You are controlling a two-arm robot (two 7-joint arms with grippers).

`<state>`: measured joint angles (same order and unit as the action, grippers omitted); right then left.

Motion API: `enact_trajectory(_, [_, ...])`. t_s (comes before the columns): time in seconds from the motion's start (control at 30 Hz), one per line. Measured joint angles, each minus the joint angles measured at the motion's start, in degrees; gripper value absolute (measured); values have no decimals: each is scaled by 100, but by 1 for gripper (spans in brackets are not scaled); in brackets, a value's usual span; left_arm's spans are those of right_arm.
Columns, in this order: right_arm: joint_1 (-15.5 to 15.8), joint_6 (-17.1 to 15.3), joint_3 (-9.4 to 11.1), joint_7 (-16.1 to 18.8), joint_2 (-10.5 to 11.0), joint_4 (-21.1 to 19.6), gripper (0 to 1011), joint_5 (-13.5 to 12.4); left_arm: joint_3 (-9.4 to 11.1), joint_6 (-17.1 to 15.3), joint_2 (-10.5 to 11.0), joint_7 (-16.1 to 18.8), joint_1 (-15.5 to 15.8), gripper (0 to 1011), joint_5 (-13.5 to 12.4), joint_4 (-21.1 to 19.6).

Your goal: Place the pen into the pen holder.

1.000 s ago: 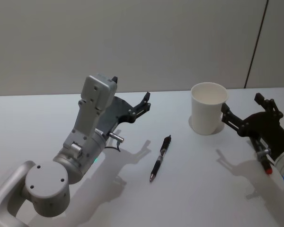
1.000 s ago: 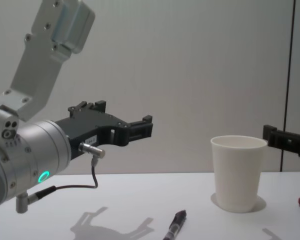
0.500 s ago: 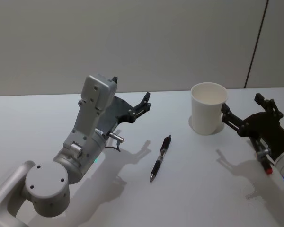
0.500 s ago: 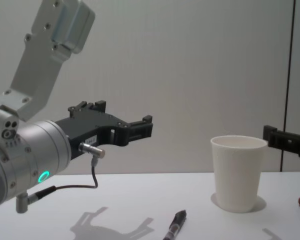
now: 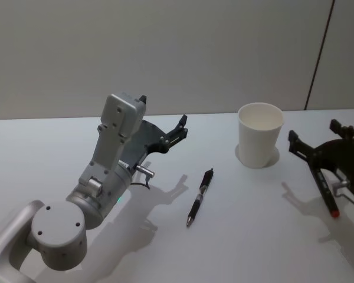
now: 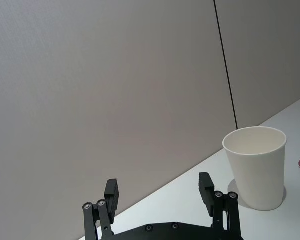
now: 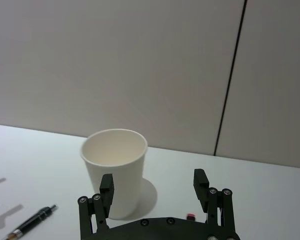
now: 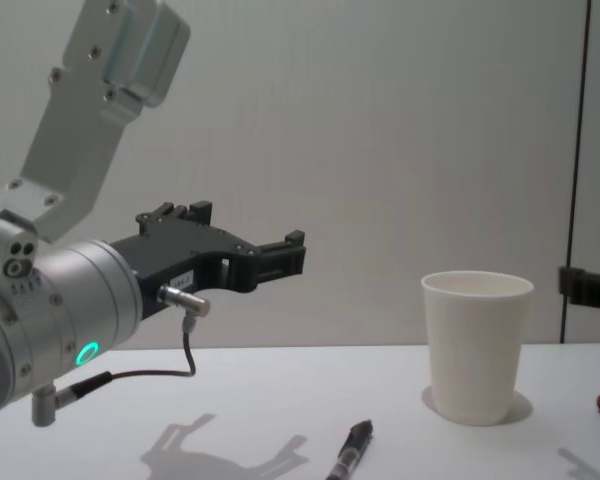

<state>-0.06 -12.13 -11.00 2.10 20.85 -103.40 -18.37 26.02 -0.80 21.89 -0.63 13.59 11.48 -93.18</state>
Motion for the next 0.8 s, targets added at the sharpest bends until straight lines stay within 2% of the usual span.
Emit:
enact_trajectory(0.2, [-236, -647, 147, -12, 129, 52, 1001, -22, 0, 0, 0, 0, 0, 1001, 0, 0])
enact_trajectory(0.37, [-492, -1090, 226, 107, 196, 204, 1001, -11, 0, 0, 0, 0, 0, 1001, 0, 0])
enact_trajectory(0.57, [-921, -1715, 272, 402, 232, 502, 1001, 64, 0, 0, 0, 0, 0, 1001, 0, 0])
enact_trajectory(0.8, [-1309, -2192, 246, 723, 200, 815, 1001, 146, 0, 0, 0, 0, 0, 1001, 0, 0])
